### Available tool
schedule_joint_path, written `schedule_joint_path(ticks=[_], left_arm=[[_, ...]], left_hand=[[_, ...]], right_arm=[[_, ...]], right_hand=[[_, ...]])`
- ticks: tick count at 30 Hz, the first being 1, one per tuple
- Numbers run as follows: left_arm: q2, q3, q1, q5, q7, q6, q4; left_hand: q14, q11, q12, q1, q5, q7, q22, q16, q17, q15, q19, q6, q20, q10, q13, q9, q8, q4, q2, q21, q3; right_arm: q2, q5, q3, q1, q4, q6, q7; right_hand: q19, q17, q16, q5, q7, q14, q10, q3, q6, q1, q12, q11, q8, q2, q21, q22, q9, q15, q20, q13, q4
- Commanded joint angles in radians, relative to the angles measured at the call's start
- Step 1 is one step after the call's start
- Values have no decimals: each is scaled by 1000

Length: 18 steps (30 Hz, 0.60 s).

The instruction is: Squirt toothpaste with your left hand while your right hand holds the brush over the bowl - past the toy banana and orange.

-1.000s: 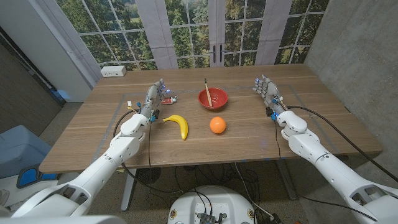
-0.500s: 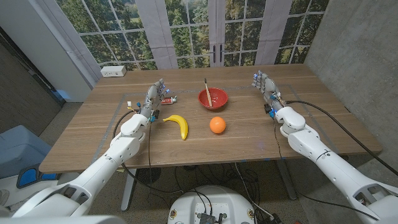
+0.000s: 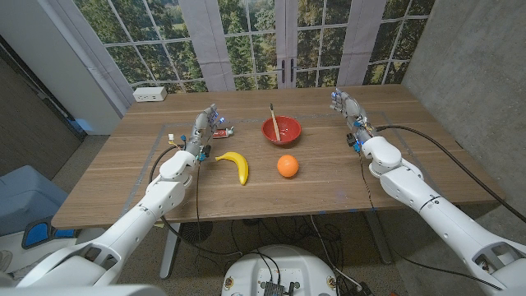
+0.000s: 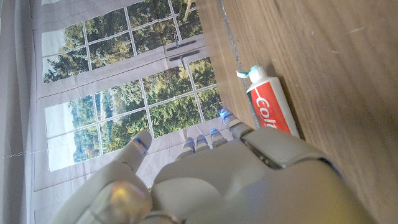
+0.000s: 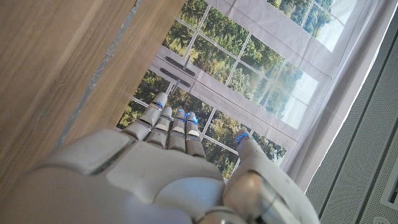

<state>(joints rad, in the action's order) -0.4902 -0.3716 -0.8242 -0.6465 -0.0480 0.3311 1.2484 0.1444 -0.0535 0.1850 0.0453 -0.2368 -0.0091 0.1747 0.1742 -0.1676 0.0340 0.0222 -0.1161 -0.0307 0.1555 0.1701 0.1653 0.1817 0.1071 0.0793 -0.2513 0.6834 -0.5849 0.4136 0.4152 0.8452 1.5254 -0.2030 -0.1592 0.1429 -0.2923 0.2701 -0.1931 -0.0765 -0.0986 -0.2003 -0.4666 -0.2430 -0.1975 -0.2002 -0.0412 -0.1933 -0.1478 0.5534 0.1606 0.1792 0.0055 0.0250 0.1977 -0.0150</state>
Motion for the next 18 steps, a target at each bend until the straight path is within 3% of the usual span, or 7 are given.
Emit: schedule_joint_path(ticks=[1,18], left_arm=[[-5,2,-3,-3,-9,0,3],[4,5,4,-13,-34,24,-27]], left_hand=[[-1,-3,5,-1,-3,0,2,5,-3,19,7,4,-27,-6,3,4,5,-8,75,1,4],[-1,-1,5,-2,-2,0,2,4,-3,17,9,5,-27,-8,3,5,3,-9,75,5,4]], right_arm=[[-23,-64,16,-6,68,58,-32],[-38,-151,52,-47,131,129,-38]], right_hand=[[11,-3,5,4,-3,-13,-8,-1,-4,-13,-9,2,-4,-3,-4,5,2,0,2,4,6],[23,-2,7,7,-3,-17,-13,-2,-9,-22,-9,0,-4,-4,-11,6,2,-3,0,4,19]])
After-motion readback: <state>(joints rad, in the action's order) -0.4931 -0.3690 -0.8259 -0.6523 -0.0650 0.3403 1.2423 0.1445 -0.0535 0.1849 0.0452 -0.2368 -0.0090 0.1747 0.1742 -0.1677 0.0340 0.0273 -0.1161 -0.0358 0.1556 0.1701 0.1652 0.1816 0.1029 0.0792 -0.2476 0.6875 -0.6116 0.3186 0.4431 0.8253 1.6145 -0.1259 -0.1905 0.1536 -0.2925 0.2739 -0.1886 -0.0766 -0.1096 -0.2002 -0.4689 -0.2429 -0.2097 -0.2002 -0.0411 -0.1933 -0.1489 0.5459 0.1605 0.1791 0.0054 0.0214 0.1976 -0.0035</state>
